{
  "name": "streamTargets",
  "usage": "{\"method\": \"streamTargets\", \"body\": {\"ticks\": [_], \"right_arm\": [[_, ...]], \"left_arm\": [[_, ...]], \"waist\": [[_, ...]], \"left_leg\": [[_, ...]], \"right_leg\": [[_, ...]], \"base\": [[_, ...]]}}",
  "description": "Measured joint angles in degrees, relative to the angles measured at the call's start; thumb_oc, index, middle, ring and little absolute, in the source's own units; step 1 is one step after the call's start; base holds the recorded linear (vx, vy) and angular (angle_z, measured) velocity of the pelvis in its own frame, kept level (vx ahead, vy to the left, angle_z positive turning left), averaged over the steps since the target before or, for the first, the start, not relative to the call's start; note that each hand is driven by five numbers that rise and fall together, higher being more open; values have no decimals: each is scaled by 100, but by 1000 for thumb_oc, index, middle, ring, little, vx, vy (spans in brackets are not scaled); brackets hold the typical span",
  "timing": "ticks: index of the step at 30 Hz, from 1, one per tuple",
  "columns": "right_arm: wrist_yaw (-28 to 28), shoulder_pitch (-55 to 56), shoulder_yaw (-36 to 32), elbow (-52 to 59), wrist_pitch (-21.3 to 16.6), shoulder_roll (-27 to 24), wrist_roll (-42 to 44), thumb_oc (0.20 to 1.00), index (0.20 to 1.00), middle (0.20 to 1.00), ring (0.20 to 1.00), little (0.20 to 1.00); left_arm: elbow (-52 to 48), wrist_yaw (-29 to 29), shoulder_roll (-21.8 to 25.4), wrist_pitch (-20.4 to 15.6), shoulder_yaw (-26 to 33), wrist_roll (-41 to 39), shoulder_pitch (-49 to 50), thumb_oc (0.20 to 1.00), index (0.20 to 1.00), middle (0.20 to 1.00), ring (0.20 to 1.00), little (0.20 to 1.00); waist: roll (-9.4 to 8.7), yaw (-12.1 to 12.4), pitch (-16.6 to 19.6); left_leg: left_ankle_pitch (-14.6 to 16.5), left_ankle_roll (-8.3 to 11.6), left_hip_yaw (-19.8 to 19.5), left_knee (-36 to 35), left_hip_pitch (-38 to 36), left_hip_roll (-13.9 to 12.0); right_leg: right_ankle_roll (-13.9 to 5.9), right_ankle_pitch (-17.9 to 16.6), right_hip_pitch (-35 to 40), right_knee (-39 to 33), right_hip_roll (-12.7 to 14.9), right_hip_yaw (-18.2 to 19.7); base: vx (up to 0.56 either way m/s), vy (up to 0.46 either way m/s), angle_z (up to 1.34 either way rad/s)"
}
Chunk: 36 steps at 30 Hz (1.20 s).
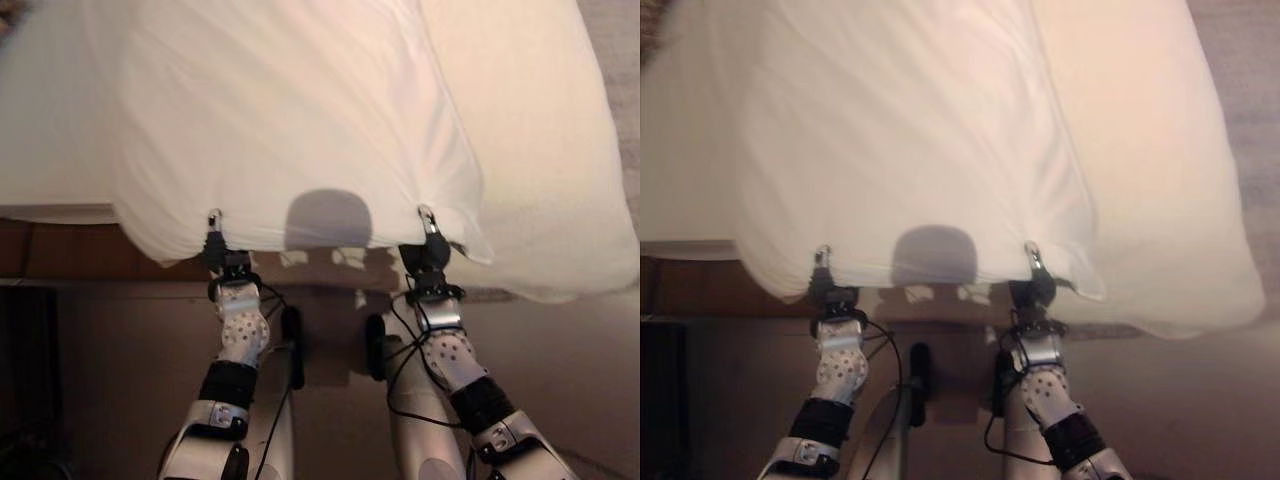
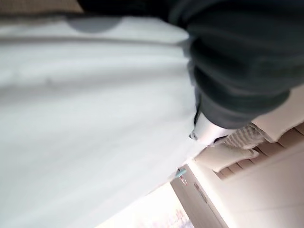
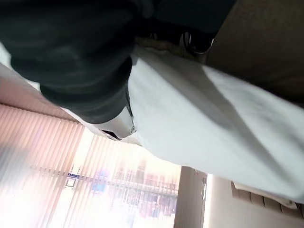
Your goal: Make the bed
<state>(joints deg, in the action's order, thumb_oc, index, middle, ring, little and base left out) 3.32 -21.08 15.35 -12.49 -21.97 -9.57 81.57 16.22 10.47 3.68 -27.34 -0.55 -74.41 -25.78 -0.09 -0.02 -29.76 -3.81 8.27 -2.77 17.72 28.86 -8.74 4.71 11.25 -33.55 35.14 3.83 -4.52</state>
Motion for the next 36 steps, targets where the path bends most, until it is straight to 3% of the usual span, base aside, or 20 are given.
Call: {"method": "streamTargets", "body": {"ticks": [2,4,6,7,8,10,14,16,17,19,20,21,23,24,25,26,27,33,35,36], "right_arm": [[109,42,-184,-59,-1,-3,-40,200,200,200,200,200],[144,86,-218,-105,-11,-14,-41,200,200,200,200,200],[234,109,-219,-131,-10,-24,-39,200,200,200,200,200],[241,112,-233,-130,-15,20,-33,200,200,200,200,200],[239,119,-310,-66,-19,27,-11,200,200,200,200,200],[238,212,-418,-154,-31,41,16,200,200,200,200,200],[260,343,-536,-76,-51,105,65,200,200,200,200,200],[301,344,-518,-86,-82,163,62,200,200,200,200,200],[323,373,-482,-110,-67,212,66,200,200,200,200,200],[361,480,-463,-102,-72,237,67,200,200,200,200,200],[399,452,-395,-108,-69,298,87,200,200,200,200,200],[431,439,-351,-85,-66,296,100,200,200,200,200,200],[475,483,-357,-58,-68,267,134,200,200,200,200,200],[492,546,-358,-66,-69,259,138,200,200,200,200,200],[503,511,-346,-135,-66,242,144,200,200,200,200,200],[522,531,-347,-132,-73,236,154,200,200,200,200,200],[564,544,-346,-130,-84,195,208,200,200,200,200,200],[587,576,-339,-143,-124,209,242,200,200,200,200,200],[568,563,-349,-152,-129,170,236,200,200,200,200,200],[561,580,-409,-175,-139,95,233,200,200,200,200,200]], "left_arm": [[49,-52,-80,-4,-61,135,-56,200,200,200,200,200],[68,-89,-160,-5,-65,164,-3,200,200,200,200,200],[43,-209,-156,-6,-68,167,91,200,200,200,200,200],[40,-227,-128,-2,-73,166,99,200,200,200,200,200],[34,-218,-133,-3,-177,116,9,200,200,200,200,200],[-27,-254,-128,-3,-318,147,46,200,200,200,200,200],[-116,-384,-67,-4,-535,166,124,200,200,200,200,200],[-145,-434,21,-15,-545,170,197,200,200,200,200,200],[-133,-467,83,-2,-547,170,217,200,200,200,200,200],[-136,-507,93,-1,-548,172,199,200,200,200,200,200],[-157,-565,143,-2,-512,182,248,200,200,200,200,200],[-156,-567,167,-2,-485,181,270,200,200,200,200,200],[-152,-554,167,11,-519,182,350,200,200,200,200,200],[-153,-543,148,13,-543,184,393,200,200,200,200,200],[-192,-523,152,10,-541,292,474,200,200,200,200,200],[-192,-504,147,13,-549,385,488,200,200,200,200,200],[-206,-456,146,18,-600,408,475,200,200,200,200,200],[-392,-317,208,26,-688,427,572,200,200,200,200,200],[-388,-258,201,43,-718,445,604,200,200,200,200,200],[-385,-255,173,81,-802,445,512,200,200,200,200,200]], "waist": [[-5,-76,-5],[-15,-65,-7],[-19,-20,-10],[-69,-28,-20],[-106,-81,-29],[-107,-68,-30],[-97,-37,-19],[-99,71,-9],[-105,68,-8],[-126,18,3],[-141,109,11],[-140,71,10],[-172,-29,6],[-193,-81,5],[-189,-74,5],[-198,-81,10],[-202,-107,14],[-198,-216,16],[-177,-223,14],[-173,-329,14]], "left_leg": [[67,83,-301,-760,-244,-442],[52,63,-584,-1172,-520,-651],[27,22,-822,-1154,-699,-466],[83,171,-811,-1032,-661,-418],[73,245,-481,-496,-274,-212],[211,303,-289,-142,-170,67],[663,-319,-71,486,33,658],[704,-587,304,611,74,705],[884,-772,309,823,130,913],[879,-937,259,729,110,1048],[672,-1056,288,348,64,1054],[522,-1098,297,130,10,1091],[188,-1165,365,-411,-202,1324],[162,-1202,437,-468,-262,1425],[161,-1199,463,-585,-365,1455],[144,-1198,470,-654,-399,1464],[56,-1170,355,-754,-439,1505],[5,-1180,379,-833,-516,1489],[-78,-864,431,-788,-492,1523],[-265,-345,454,-210,-128,1675]], "right_leg": [[-26,-35,49,-31,-81,-72],[-160,23,42,61,-193,125],[-310,21,-34,125,-352,407],[-347,22,-76,202,-305,446],[-523,-33,-95,113,-60,515],[-770,-79,-5,-67,207,613],[-1304,-572,451,-972,760,672],[-1030,-955,719,-1565,1080,455],[-1066,-1281,904,-1860,1208,218],[-1108,-1235,902,-1757,1184,207],[-1213,-688,460,-1006,648,222],[-1096,-496,257,-703,346,262],[-997,-344,99,-700,-261,239],[-764,-435,191,-944,-384,224],[-518,-607,323,-1161,-457,323],[-556,-647,349,-1177,-556,339],[-530,-656,404,-1200,-615,656],[-503,-635,441,-1194,-620,727],[-435,-604,466,-1167,-599,688],[-218,-547,483,-1118,-356,632]], "base": [[62,294,13],[37,449,2],[-7,514,-28],[22,598,-5],[40,664,14],[60,625,17],[79,635,-10],[54,571,-65],[-4,419,-27],[5,306,-10],[29,216,-16],[37,128,-18],[36,95,22],[57,104,10],[43,41,-13],[49,60,-8],[15,23,9],[-10,-35,5],[-37,-105,38],[-10,-59,74]]}}
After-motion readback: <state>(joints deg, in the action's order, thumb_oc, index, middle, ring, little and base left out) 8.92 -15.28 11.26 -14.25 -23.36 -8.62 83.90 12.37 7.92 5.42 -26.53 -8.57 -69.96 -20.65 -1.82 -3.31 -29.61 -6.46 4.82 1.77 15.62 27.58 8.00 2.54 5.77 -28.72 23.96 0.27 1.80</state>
